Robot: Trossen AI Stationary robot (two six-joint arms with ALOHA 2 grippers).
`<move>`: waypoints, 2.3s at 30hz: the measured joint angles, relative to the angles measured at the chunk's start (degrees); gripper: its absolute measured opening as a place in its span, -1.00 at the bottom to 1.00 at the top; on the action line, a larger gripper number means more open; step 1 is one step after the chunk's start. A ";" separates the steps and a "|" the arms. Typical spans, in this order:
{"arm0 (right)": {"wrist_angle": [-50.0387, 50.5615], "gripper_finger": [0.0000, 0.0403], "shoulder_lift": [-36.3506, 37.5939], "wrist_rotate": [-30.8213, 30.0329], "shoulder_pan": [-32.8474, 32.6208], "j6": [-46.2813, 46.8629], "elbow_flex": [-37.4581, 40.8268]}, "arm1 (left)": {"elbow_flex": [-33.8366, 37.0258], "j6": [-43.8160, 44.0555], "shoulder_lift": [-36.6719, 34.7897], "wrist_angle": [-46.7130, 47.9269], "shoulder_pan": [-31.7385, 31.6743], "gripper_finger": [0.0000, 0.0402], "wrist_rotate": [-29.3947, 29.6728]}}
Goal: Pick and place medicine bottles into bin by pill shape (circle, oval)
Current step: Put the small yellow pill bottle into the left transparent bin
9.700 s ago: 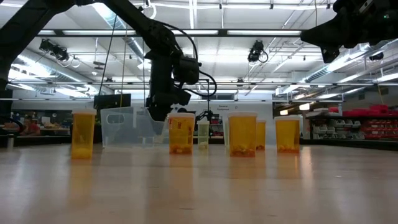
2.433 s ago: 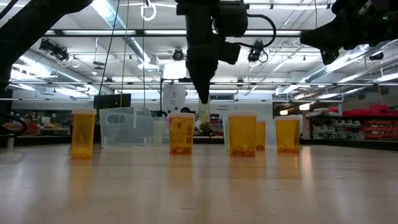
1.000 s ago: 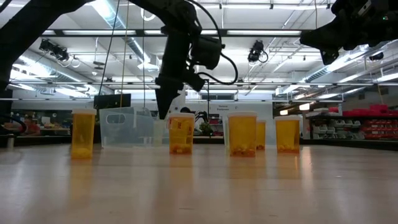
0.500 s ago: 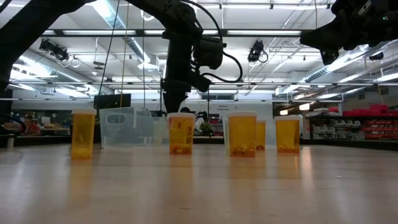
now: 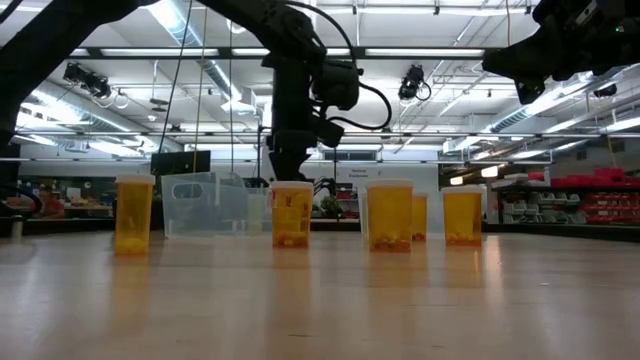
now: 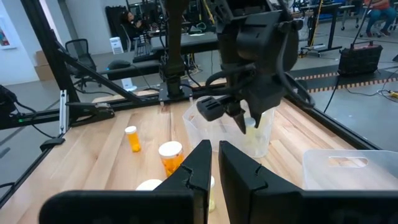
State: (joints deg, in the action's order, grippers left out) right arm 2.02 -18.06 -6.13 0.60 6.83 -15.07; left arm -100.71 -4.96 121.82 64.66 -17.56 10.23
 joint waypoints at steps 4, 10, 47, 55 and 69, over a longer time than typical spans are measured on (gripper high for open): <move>0.00 -0.82 0.00 0.00 0.02 0.00 0.00 | 0.00 -0.16 0.00 0.00 -1.24 -0.35 -0.05; 0.02 -0.82 0.00 0.00 0.00 0.00 0.00 | 0.00 0.06 0.00 -1.08 -3.40 -0.37 -3.71; 0.02 -0.82 -0.02 0.00 0.01 0.00 0.00 | -0.02 5.84 0.02 -1.28 -3.87 -0.32 -6.90; 0.02 -0.82 0.00 0.00 0.02 0.00 0.00 | -0.02 5.76 0.07 -1.44 -3.87 -0.32 -6.90; 0.02 -0.82 -0.02 0.00 0.00 0.00 0.00 | 5.59 3.82 -0.24 -4.37 -3.81 -0.34 -7.03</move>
State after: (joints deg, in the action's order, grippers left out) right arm 2.04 -18.09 -6.13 0.60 6.83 -15.07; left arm -95.12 -1.14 121.58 60.29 -21.36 3.20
